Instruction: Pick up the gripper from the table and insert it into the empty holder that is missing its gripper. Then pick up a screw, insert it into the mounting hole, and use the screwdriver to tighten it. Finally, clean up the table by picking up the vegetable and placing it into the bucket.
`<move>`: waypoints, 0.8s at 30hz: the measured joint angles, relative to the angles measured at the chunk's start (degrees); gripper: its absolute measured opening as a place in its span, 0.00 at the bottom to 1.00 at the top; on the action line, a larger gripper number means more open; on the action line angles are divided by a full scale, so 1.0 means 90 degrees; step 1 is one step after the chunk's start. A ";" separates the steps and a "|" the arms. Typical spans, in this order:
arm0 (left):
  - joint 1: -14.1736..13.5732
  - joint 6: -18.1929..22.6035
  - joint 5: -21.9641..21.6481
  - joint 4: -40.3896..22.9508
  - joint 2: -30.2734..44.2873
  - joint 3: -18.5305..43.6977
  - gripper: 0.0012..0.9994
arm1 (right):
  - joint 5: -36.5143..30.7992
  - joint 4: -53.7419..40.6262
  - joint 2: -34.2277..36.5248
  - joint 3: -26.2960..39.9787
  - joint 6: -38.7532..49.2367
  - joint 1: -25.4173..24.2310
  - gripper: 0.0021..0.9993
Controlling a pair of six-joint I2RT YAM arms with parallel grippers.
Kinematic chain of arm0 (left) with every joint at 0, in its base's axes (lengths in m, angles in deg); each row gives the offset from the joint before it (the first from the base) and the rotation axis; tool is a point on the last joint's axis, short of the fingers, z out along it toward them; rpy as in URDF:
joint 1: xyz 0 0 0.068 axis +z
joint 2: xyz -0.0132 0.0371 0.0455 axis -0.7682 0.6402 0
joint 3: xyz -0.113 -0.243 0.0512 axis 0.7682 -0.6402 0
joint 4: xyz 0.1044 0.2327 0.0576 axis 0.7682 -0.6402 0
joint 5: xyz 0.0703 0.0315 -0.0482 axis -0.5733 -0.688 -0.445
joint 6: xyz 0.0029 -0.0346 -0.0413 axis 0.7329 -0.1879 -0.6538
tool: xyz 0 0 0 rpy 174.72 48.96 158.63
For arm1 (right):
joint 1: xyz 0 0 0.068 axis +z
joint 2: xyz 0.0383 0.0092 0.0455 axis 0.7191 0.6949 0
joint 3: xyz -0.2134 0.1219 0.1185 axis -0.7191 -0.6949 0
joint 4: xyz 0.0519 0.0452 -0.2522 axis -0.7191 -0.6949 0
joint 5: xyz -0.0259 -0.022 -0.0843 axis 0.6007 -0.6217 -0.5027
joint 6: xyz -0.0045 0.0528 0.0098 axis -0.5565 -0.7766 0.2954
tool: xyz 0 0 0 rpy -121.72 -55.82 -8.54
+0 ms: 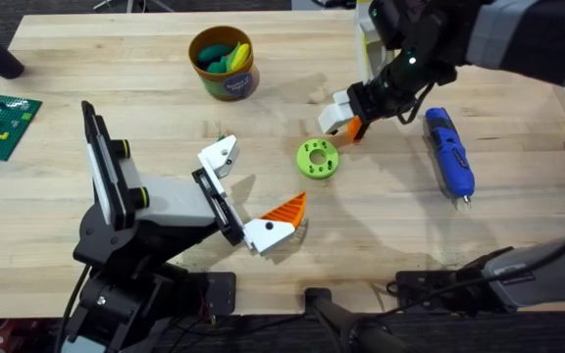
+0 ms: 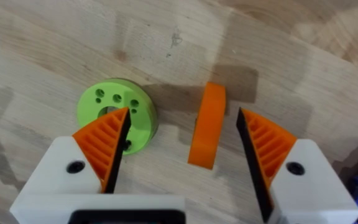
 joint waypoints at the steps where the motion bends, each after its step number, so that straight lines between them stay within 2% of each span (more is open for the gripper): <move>1: 0.0000 0.0000 -0.0002 0.0000 0.0004 0.0000 0.99 | 0.0000 0.0003 0.0065 -0.0002 -0.0004 0.0000 0.98; 12: 0.0000 0.0000 -0.0005 0.0000 0.0004 0.0002 0.99 | 0.0002 -0.0044 0.0128 0.0185 0.0025 0.0000 0.98; 24: 0.0000 0.0000 -0.0005 0.0000 0.0004 0.0002 0.99 | 0.0176 -0.1362 0.0004 0.0952 0.0049 -0.0007 0.98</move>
